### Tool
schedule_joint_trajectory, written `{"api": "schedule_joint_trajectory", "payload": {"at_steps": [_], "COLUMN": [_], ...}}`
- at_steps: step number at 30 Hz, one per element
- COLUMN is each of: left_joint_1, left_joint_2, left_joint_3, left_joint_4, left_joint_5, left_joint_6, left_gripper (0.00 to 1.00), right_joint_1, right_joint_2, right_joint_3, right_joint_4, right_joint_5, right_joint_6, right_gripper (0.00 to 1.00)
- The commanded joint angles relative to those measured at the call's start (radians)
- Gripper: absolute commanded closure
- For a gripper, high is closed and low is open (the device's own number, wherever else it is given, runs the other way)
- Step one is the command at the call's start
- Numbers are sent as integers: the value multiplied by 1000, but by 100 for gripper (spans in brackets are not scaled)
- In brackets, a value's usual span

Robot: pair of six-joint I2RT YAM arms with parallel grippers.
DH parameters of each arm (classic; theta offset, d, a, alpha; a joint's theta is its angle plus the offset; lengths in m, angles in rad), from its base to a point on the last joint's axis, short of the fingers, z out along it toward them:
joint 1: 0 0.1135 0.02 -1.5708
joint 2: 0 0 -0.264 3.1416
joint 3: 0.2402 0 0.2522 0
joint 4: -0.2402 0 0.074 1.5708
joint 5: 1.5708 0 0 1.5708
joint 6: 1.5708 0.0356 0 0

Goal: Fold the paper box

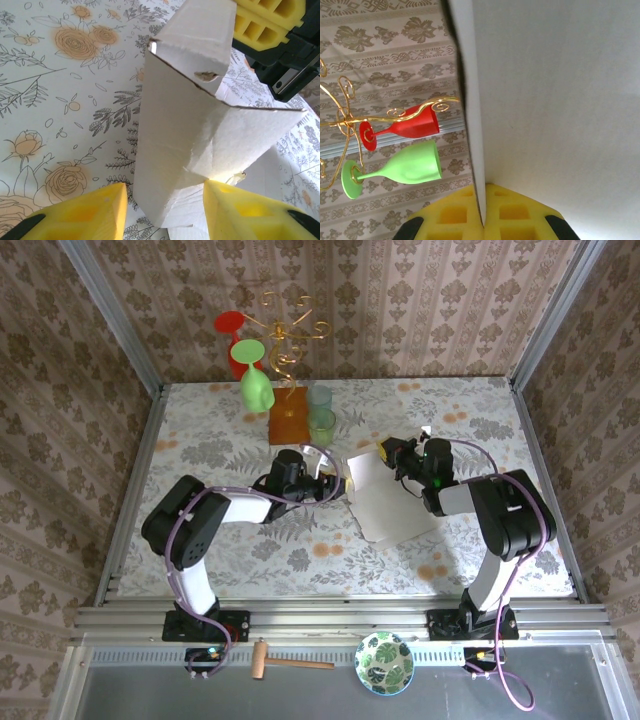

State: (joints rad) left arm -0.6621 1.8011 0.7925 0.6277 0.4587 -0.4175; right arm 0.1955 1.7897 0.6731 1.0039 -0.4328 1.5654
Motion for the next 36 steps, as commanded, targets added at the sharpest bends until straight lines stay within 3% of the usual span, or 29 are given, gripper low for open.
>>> {"api": "schedule_joint_trajectory", "payload": {"at_steps": [1, 15, 25, 36], "left_joint_1": [-12, -76, -86, 4], "left_joint_2": [15, 12, -81, -125], "left_joint_3": [29, 56, 2, -13], "left_joint_4": [-8, -46, -74, -117], "left_joint_5": [-32, -141, -377, -350], "left_joint_6": [38, 77, 74, 100], "left_gripper": [55, 54, 52, 51], "right_joint_1": [-10, -38, -29, 39], "right_joint_2": [33, 104, 116, 241], "right_joint_3": [-26, -75, 19, 178], "right_joint_4": [73, 290, 296, 305], "right_joint_5": [-32, -101, -118, -88], "right_joint_6": [-21, -10, 18, 49], "right_gripper": [100, 100, 100, 100]}}
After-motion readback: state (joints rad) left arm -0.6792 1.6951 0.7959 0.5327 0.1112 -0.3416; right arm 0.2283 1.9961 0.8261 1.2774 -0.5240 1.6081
